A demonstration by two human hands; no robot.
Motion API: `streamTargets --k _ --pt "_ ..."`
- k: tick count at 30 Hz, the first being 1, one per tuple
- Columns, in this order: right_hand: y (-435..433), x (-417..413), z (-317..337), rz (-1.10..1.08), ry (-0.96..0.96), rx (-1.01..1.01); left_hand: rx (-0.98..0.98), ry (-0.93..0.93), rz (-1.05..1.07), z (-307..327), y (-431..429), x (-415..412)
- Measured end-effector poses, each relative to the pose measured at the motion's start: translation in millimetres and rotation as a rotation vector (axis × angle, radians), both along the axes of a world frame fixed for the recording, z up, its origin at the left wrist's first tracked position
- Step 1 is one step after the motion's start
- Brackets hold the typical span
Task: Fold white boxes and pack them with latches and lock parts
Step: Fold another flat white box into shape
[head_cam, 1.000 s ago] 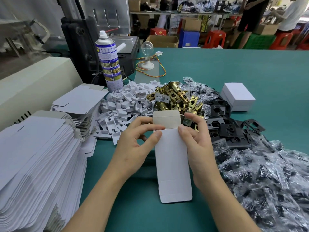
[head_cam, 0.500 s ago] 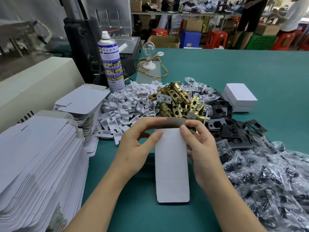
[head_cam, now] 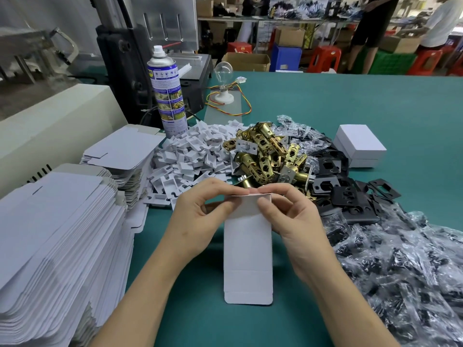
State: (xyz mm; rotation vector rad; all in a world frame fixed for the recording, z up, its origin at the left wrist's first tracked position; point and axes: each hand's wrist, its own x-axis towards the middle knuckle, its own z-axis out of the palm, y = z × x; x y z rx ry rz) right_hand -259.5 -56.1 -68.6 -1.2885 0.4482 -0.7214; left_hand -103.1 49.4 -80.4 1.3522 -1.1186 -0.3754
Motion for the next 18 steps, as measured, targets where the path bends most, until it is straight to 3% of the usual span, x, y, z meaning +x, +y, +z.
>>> streamTargets --k 7,18 --pt "2.1 1.0 -3.5 0.038 0.141 0.003 0.069 0.078 0.068 -3.7 -2.2 -1.7" --pt "-1.2 -0.5 -7.1 0.115 0.224 -0.057 0.087 -0.277 0.053 -2.1 -0.2 -4.5"
